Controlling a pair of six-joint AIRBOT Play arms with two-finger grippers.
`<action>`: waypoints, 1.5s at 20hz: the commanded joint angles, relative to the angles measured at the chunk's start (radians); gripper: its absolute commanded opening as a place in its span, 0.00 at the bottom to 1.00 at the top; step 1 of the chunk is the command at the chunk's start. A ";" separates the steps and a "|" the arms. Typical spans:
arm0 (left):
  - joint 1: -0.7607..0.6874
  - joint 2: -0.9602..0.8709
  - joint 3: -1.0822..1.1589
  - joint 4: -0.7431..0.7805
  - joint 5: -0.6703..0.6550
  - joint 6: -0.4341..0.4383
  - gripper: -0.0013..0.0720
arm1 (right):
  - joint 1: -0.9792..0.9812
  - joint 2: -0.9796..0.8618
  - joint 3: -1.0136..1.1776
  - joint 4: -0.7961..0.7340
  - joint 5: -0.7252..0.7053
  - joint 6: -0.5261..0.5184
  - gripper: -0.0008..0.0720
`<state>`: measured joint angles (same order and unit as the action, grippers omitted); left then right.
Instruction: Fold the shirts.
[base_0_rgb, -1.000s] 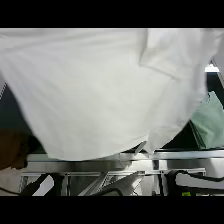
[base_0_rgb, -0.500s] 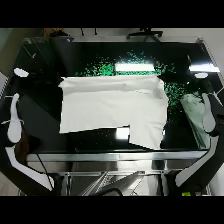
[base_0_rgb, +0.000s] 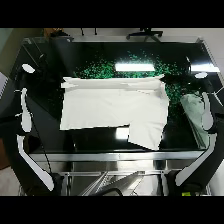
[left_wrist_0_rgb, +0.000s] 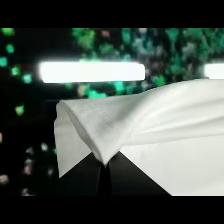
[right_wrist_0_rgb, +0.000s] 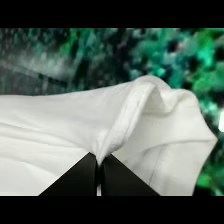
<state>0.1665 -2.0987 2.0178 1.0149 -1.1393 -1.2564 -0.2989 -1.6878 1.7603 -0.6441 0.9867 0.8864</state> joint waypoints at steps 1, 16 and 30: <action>-0.002 -0.010 -0.003 0.065 -0.053 -0.026 0.04 | -0.010 0.009 -0.003 -0.165 0.089 0.061 0.04; -0.021 -0.003 0.003 0.066 -0.129 -0.029 0.91 | 0.013 0.036 -0.016 -0.132 0.089 0.054 0.61; 0.145 0.463 -0.940 0.054 -0.143 -0.042 0.91 | -0.251 0.669 -0.600 -0.298 0.357 0.312 0.61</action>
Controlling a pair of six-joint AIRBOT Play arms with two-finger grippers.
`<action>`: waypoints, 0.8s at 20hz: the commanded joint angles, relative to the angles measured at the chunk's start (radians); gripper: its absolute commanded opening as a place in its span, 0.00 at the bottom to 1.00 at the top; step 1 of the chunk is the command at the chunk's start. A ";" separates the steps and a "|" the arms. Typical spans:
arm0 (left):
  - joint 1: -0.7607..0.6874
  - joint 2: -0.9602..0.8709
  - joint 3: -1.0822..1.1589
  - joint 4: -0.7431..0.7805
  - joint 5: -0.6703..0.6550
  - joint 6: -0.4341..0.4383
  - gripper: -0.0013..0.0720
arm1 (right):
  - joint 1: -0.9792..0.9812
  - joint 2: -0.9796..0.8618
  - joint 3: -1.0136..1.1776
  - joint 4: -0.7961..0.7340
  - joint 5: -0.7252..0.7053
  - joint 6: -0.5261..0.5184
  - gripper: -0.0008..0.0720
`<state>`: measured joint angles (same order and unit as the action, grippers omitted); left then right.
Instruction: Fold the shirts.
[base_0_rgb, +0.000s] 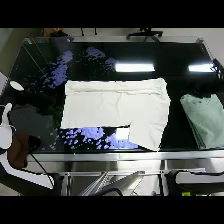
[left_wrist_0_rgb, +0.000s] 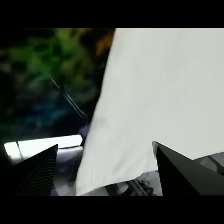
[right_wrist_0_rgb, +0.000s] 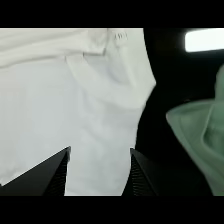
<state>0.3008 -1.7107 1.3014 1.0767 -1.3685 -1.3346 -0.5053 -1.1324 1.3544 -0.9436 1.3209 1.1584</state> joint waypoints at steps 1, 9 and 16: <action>0.009 0.084 -0.256 -0.011 0.115 0.045 0.91 | -0.045 0.148 -0.255 0.003 0.023 0.044 0.61; -0.029 0.085 -0.282 -0.207 0.046 0.168 0.22 | -0.045 0.285 -0.482 -0.017 0.023 0.068 0.61; -0.039 0.085 -0.228 -0.207 0.037 0.173 0.04 | -0.042 0.263 -0.691 -0.004 -0.114 0.024 0.80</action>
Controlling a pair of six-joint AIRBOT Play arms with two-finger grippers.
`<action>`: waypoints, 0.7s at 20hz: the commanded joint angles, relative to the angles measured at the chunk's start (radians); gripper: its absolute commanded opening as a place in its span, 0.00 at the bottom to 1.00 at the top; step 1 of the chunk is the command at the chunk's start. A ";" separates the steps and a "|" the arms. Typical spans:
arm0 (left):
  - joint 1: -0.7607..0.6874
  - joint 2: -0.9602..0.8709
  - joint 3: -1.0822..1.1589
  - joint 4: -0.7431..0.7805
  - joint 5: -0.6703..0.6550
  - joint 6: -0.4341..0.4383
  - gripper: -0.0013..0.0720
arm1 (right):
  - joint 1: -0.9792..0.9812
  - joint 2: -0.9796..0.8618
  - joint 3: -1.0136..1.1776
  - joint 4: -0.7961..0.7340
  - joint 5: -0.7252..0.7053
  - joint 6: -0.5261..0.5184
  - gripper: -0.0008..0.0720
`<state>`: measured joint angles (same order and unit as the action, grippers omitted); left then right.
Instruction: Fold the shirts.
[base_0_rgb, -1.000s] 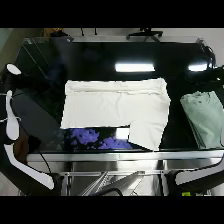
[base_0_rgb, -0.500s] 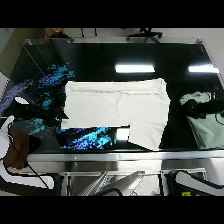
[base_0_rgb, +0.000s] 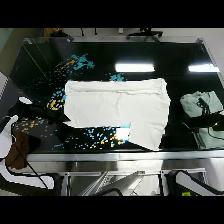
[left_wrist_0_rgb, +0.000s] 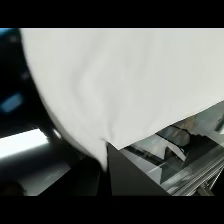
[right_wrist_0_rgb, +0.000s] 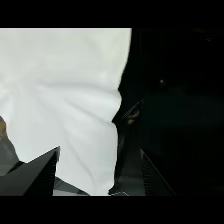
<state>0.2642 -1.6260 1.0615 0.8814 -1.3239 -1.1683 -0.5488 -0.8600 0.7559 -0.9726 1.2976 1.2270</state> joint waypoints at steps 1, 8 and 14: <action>-0.003 0.001 0.012 -0.010 -0.007 0.007 0.04 | 0.002 -0.024 -0.117 0.064 -0.122 -0.095 0.80; -0.002 0.001 0.012 -0.010 0.008 0.008 0.04 | 0.014 -0.213 -0.126 0.212 -0.119 -0.239 0.80; 0.002 0.001 0.012 -0.010 -0.001 0.007 0.04 | 0.079 -0.233 -0.121 0.339 -0.128 -0.319 0.08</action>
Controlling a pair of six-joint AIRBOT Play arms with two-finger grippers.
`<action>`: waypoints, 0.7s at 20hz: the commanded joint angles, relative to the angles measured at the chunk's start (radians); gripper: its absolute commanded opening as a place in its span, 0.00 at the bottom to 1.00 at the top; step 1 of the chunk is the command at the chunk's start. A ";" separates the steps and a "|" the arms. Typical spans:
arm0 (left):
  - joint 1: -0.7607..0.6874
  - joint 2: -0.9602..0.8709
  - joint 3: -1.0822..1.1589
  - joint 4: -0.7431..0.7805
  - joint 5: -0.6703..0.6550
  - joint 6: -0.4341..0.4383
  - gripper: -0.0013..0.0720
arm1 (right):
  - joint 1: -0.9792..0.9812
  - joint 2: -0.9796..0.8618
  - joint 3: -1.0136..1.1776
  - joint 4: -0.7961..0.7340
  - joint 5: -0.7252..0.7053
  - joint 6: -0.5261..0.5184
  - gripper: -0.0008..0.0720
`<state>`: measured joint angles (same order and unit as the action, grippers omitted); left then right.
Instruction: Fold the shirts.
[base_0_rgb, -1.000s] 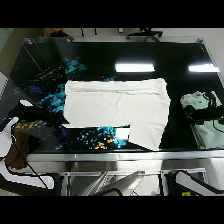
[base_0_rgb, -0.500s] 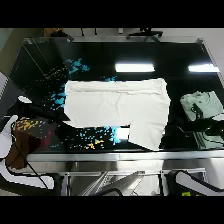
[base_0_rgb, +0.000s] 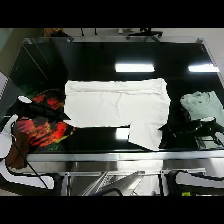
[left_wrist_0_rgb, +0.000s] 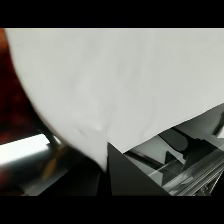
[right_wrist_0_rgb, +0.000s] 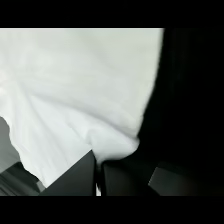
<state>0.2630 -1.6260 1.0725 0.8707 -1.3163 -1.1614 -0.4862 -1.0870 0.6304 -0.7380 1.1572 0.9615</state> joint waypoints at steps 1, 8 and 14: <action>0.009 0.001 0.001 0.002 -0.020 -0.002 0.04 | 0.016 0.011 0.012 0.130 0.021 -0.054 0.05; 0.050 0.034 -0.010 0.222 -0.162 -0.098 0.04 | 0.016 0.324 -0.061 -0.214 0.099 0.338 0.04; 0.060 0.174 -0.241 0.284 -0.141 -0.096 0.04 | 0.015 0.593 -0.138 -0.388 0.187 0.461 0.04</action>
<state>0.3153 -1.5074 0.9283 1.0916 -1.4559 -1.2491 -0.4717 -0.6048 0.5148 -1.0107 1.3006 1.3415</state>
